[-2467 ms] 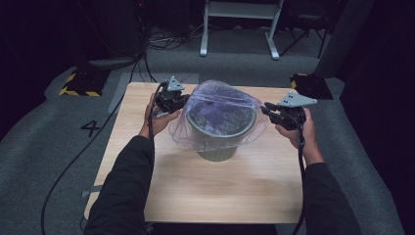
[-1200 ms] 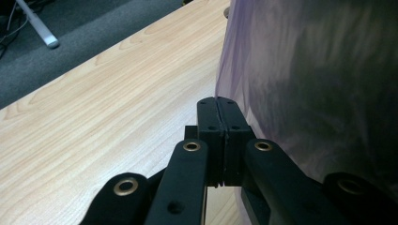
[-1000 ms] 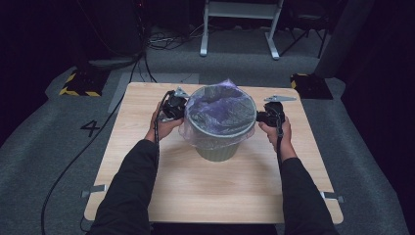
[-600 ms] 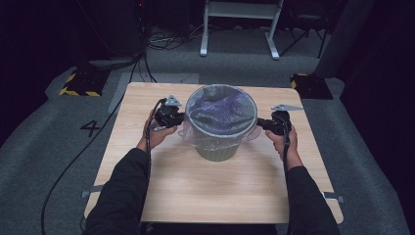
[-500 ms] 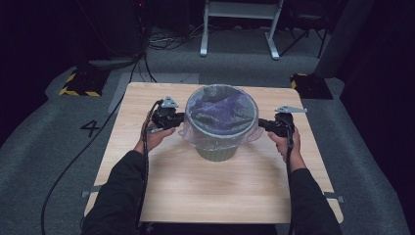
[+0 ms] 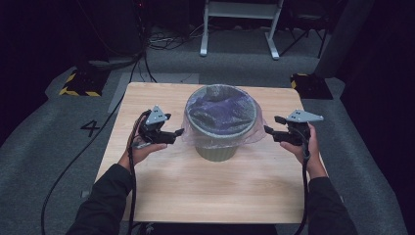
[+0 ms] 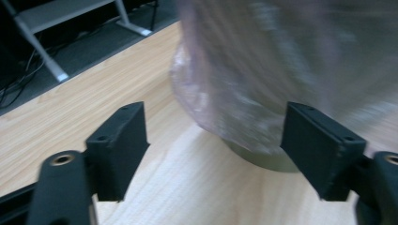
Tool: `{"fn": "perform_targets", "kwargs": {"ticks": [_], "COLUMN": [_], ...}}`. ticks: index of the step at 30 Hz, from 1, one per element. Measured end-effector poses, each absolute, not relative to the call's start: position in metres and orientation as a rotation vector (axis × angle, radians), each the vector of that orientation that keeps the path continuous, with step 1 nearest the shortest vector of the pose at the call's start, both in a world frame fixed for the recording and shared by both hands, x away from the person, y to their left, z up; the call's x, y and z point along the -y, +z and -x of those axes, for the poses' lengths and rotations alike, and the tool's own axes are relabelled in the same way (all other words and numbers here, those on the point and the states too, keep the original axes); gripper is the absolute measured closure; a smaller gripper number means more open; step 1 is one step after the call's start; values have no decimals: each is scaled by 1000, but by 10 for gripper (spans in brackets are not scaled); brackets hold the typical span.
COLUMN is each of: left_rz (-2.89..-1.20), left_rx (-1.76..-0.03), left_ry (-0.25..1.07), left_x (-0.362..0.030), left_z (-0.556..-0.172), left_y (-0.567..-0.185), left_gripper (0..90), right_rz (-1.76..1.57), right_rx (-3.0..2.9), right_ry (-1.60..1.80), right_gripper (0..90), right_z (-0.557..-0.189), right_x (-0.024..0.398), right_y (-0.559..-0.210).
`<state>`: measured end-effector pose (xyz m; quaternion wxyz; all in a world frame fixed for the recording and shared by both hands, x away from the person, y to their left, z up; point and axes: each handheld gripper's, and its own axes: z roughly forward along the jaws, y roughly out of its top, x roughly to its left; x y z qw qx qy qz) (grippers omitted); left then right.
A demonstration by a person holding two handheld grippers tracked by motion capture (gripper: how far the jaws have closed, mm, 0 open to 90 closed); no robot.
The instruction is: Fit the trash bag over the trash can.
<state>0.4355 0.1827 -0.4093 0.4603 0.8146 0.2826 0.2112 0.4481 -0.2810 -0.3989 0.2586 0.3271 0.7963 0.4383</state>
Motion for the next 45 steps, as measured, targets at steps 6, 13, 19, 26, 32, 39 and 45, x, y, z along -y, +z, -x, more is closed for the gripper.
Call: {"fn": "perform_targets", "kwargs": {"ticks": [6, 13, 19, 26, 32, 39, 45], "left_rz": [-2060, -2072, -2070, -2087, -2088, -2130, -2161], "left_rx": [-586, -478, -478, -497, -491, -489, -504], "left_ry": [502, 432, 468, 495, 456, 413, 392], "left_x": [-170, -152, -143, -143, -144, -142, -139], "left_z": [-414, -391, -392, -406, -412, -412, -413], "left_y": [-405, -412, -413, -412, -418, -430, -441], "left_gripper": [176, 152, 158, 563, 898, 900, 900], "right_rz": [-720, -547, -537, -542, -525, -583, -624], "right_rx": [-2206, -2223, -2197, -2165, -2195, -2225, -2248], "right_ry": [1152, 1154, 1111, 1084, 1081, 1140, 1149], "right_gripper": [302, 247, 311, 790, 900, 900, 900], "right_z": [-424, -400, -398, -403, -400, -397, -398], "right_x": [266, 245, 228, 220, 216, 220, 223], "right_y": [-396, -403, -408, -410, -417, -432, -444]}}
